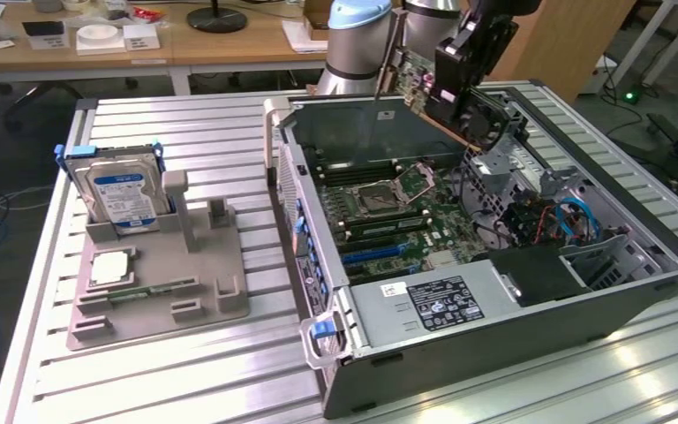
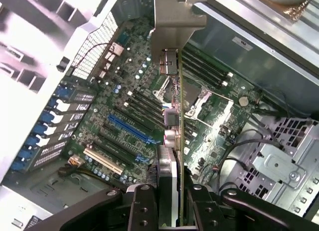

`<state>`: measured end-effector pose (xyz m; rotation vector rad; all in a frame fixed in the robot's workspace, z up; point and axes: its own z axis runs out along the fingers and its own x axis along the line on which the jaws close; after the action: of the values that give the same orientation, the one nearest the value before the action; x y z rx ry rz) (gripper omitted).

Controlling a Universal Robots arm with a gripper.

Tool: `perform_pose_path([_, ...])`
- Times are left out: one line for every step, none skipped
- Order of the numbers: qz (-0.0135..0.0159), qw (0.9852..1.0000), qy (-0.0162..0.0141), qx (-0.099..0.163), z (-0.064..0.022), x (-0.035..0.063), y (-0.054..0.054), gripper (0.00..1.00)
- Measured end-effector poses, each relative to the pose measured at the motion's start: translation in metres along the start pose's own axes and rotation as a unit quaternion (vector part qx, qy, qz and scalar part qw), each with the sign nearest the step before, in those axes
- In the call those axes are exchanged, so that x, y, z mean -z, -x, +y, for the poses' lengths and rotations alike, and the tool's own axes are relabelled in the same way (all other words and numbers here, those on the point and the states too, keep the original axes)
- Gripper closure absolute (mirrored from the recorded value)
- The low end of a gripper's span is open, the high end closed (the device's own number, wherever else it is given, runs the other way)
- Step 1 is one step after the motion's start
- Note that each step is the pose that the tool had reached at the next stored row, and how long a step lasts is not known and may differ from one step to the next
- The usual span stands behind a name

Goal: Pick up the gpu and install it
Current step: 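Insert the gpu into the slot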

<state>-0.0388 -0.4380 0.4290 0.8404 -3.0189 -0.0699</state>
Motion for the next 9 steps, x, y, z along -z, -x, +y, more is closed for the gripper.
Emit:
perform_pose_path([0.0002,1.0,0.0,0.005,-0.0001,0.0,0.0,0.72])
perform_pose_path([0.0004,1.0,0.0001,0.01,-0.0002,-0.0001,-0.0001,0.72])
perform_pose_path([0.0006,0.9999,0.0001,0.014,-0.0004,-0.0003,-0.0002,0.72])
perform_pose_path([0.0007,0.9998,0.0002,0.018,-0.0005,-0.0004,-0.0003,0.72])
perform_pose_path([0.0009,0.9998,0.0002,0.021,-0.0007,-0.0005,-0.0004,0.72])
perform_pose_path([0.0011,0.9997,0.0002,0.025,-0.0009,-0.0005,-0.0005,0.72])
perform_pose_path([0.0013,0.9996,0.0002,0.029,-0.0011,-0.0006,-0.0006,0.72])
perform_pose_path([0.0015,0.9994,0.0002,0.033,-0.0013,-0.0006,-0.0008,0.72])
perform_pose_path([0.0016,0.9993,0.0003,0.038,-0.0014,-0.0007,-0.0008,0.72])
